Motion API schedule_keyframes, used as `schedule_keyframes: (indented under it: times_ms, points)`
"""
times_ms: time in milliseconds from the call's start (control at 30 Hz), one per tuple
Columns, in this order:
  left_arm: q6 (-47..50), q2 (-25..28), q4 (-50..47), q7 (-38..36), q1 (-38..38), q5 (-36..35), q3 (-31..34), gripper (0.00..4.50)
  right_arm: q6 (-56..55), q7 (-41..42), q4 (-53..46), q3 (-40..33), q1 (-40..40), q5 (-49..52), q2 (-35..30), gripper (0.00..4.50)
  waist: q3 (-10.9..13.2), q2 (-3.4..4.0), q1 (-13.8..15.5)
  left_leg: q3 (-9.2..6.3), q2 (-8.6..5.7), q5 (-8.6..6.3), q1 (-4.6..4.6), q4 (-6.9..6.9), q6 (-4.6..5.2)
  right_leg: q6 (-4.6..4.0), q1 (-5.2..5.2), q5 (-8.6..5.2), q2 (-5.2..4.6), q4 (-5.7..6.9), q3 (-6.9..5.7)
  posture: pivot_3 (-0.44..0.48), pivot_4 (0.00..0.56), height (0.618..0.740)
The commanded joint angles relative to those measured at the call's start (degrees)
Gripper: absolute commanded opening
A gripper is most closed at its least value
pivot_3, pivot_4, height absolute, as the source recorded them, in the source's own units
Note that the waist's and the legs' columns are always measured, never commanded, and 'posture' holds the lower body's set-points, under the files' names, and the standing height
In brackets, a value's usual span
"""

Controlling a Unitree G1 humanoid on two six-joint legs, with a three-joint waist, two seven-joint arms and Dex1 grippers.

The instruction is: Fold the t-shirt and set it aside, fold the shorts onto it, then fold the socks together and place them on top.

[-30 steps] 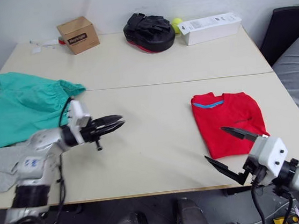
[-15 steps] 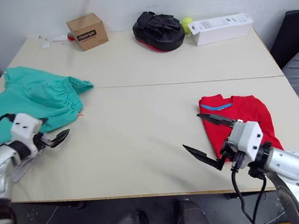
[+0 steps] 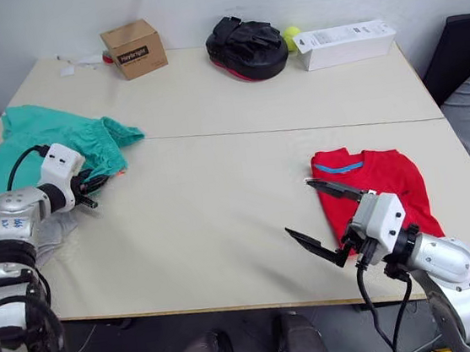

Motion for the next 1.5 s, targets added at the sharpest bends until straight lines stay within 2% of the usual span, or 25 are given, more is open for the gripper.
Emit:
schedule_keyframes:
  times_ms: [33,167,333,467,533,600,667,733,800,933,1000,1067,1167,1233,1300,1467,1500]
  points:
    - [-4.4,-0.3,1.9,-2.7,-3.5,-2.3,2.3,0.08,-1.9,-0.9,-0.9,-2.5,0.4,0.0,0.3,4.50,0.0,0.00,0.0,0.00,0.00,0.00,0.00,0.01,0.00,0.00,0.00,0.00,0.00,0.01,0.00,0.000,0.150,0.740]
    - [-8.9,-5.5,1.2,-11.6,-8.8,-8.8,6.3,0.03,-2.4,-0.9,-0.5,-3.0,0.7,-0.2,0.2,4.50,0.0,-0.07,0.6,-0.06,-0.01,0.03,-0.02,0.06,-0.01,0.00,0.03,0.00,-0.02,0.04,-0.09,0.000,0.150,0.740]
    - [-16.2,-11.2,0.3,-21.1,-14.1,-9.4,4.7,0.03,-2.5,-0.8,-0.5,-3.2,1.0,-0.4,0.1,4.50,0.0,-0.07,0.4,-0.09,-0.10,0.03,-0.12,0.17,0.03,0.05,0.04,0.03,-0.04,0.02,-0.10,0.000,0.150,0.740]
    - [-17.7,-17.0,-1.7,-29.7,-16.2,-8.4,1.1,0.03,-2.5,-1.1,-0.7,-3.4,1.1,-0.9,-0.1,4.50,0.0,-0.06,0.0,-0.01,-0.13,0.05,-0.10,0.19,0.01,0.07,0.03,0.03,0.03,0.01,-0.05,0.000,0.150,0.740]
    - [-14.9,-20.4,-6.8,-34.6,-14.3,-9.0,-1.8,0.03,-2.4,-1.5,-1.0,-3.7,1.3,-1.2,-0.1,4.50,0.0,-0.07,-0.1,0.02,-0.17,0.09,-0.07,0.19,-0.06,0.08,0.03,0.02,0.12,0.02,0.01,0.000,0.150,0.740]
    - [-6.1,-22.7,-17.8,-41.9,-9.4,-12.4,-5.5,0.03,-2.3,-1.9,-1.3,-4.0,1.5,-1.6,-0.2,4.50,0.0,-0.04,-0.2,0.01,-0.16,0.12,-0.07,0.20,-0.12,0.07,0.03,0.02,0.20,0.03,0.04,0.000,0.150,0.740]
    - [4.4,-24.3,-30.4,-45.0,-3.8,-16.2,-8.6,0.03,-2.1,-2.3,-1.7,-4.3,1.9,-1.6,-0.2,4.50,0.1,0.01,-0.7,0.02,-0.04,0.15,-0.01,0.19,-0.18,0.06,0.03,-0.01,0.29,0.09,0.15,0.000,0.150,0.740]
    - [12.3,-25.6,-41.2,-43.6,1.6,-18.3,-11.2,0.03,-1.9,-2.4,-2.0,-4.4,2.3,-1.7,-0.3,4.50,0.1,0.02,-1.2,-0.03,0.10,0.19,0.00,0.19,-0.25,0.08,0.03,-0.03,0.44,0.13,0.34,0.000,0.150,0.740]
    - [15.3,-26.1,-47.8,-42.0,5.8,-17.8,-14.0,0.03,-1.8,-2.4,-2.2,-4.5,2.5,-1.8,-0.5,4.50,0.1,0.02,-1.4,-0.05,0.16,0.22,0.04,0.20,-0.32,0.08,0.03,-0.03,0.59,0.14,0.52,0.000,0.150,0.740]
    - [18.2,-27.3,-52.5,-37.7,11.2,-15.9,-18.0,0.03,-1.2,-2.0,-2.3,-3.9,2.8,-2.6,-1.3,4.50,0.0,0.10,-1.4,-0.27,0.16,0.36,0.27,0.18,-0.52,0.04,0.09,-0.01,0.74,0.29,0.70,0.000,0.150,0.740]
    - [18.2,-29.1,-53.1,-32.7,12.5,-15.2,-17.6,0.48,-0.9,-1.7,-2.2,-3.6,2.9,-3.2,-1.8,4.50,0.0,0.13,-1.4,-0.55,0.13,0.38,0.28,0.15,-0.52,-0.01,0.10,0.02,0.76,0.28,0.71,0.000,0.150,0.740]
    - [17.5,-29.5,-54.4,-30.9,13.4,-15.6,-17.3,1.01,-0.4,-1.5,-2.1,-3.7,2.8,-3.0,-2.3,4.50,0.0,0.13,-1.3,-0.76,0.09,0.38,0.25,0.13,-0.50,-0.04,0.11,0.04,0.77,0.24,0.70,0.000,0.150,0.740]
    - [18.6,-27.9,-57.9,-32.3,14.8,-18.5,-16.3,1.96,0.9,0.4,-2.0,-4.2,2.6,-2.1,-4.3,4.50,0.0,0.14,-1.4,-0.82,0.08,0.37,0.21,0.08,-0.50,-0.04,0.10,0.04,0.78,0.20,0.69,0.000,0.150,0.740]
    - [23.7,-25.1,-62.5,-36.9,15.9,-25.1,-14.2,2.59,2.5,3.0,-2.3,-3.9,2.3,-1.6,-7.3,4.50,0.0,0.16,-1.4,-0.85,0.08,0.36,0.22,0.03,-0.51,-0.05,0.10,0.05,0.80,0.18,0.69,0.000,0.150,0.740]
    - [26.5,-22.6,-66.0,-38.0,16.6,-29.5,-11.3,3.22,5.0,4.0,-3.1,-3.6,0.9,-0.6,-9.7,4.50,0.1,0.20,-1.5,-0.87,0.09,0.36,0.23,0.01,-0.54,-0.05,0.09,0.05,0.84,0.19,0.70,0.000,0.150,0.740]
    - [27.7,-13.3,-68.6,-35.2,19.6,-30.4,-4.7,3.22,8.7,6.0,-5.1,0.4,-2.6,-0.9,-12.9,4.50,0.1,0.26,-1.4,-1.01,0.10,0.39,0.27,-0.03,-0.59,-0.11,0.10,0.08,0.88,0.18,0.69,0.000,0.150,0.740]
    - [25.7,-11.5,-68.5,-34.9,20.8,-29.4,-3.5,3.55,8.5,6.4,-5.4,2.1,-2.9,-1.8,-12.9,4.50,0.1,0.26,-1.4,-1.03,0.10,0.39,0.27,-0.04,-0.59,-0.11,0.10,0.07,0.88,0.16,0.68,0.000,0.150,0.740]
